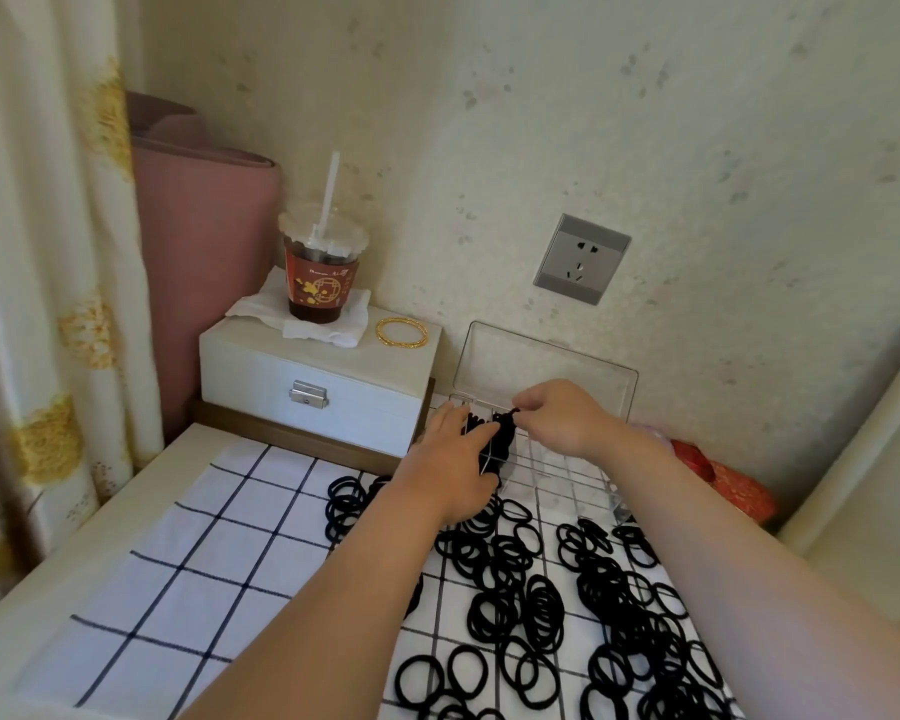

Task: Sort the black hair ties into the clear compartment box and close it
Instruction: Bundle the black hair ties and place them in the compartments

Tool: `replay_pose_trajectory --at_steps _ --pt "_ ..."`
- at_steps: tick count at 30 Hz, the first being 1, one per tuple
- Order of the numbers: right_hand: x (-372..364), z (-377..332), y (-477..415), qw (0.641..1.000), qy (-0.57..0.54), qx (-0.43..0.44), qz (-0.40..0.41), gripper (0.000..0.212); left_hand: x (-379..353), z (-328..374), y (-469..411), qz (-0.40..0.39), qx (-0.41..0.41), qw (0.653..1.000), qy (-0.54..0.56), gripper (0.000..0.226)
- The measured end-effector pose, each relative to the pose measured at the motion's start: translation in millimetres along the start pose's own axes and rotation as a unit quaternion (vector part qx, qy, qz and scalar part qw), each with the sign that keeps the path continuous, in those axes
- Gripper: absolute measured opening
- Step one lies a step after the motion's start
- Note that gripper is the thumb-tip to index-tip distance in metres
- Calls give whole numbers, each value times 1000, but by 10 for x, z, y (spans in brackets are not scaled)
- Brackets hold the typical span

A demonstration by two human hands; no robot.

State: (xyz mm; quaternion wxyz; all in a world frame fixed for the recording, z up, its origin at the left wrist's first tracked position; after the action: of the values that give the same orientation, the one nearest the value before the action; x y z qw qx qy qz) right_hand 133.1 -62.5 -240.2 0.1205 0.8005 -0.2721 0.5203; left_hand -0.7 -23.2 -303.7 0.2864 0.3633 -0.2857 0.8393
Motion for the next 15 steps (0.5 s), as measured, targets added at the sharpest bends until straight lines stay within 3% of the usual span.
replay_pose_trajectory --at_steps 3,7,11,15 --pt "-26 -7 165 995 37 86 19 41 31 8 -14 6 8 999 32 70" --pt "-220 -41 288 952 223 209 17 45 31 3 -23 14 2 999 34 74" --pt "-387 -85 295 937 289 199 -11 59 9 -22 -18 17 -3 1000 23 73" --pt "-363 -71 249 950 252 183 -18 34 15 -21 4 13 -15 1000 7 74"
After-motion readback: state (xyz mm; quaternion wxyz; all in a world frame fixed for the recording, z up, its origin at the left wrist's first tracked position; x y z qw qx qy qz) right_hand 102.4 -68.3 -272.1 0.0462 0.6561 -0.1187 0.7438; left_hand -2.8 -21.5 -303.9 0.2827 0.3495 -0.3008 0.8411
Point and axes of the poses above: each hand's wrist, its own y-axis away from the middle knuckle, its own x-axis out of the back of the hand, z = x × y, the point moved 6 cm from there along -y, towards the middle knuckle, and after that the axes turned 12 degrees about z, right-handed, at the moved point
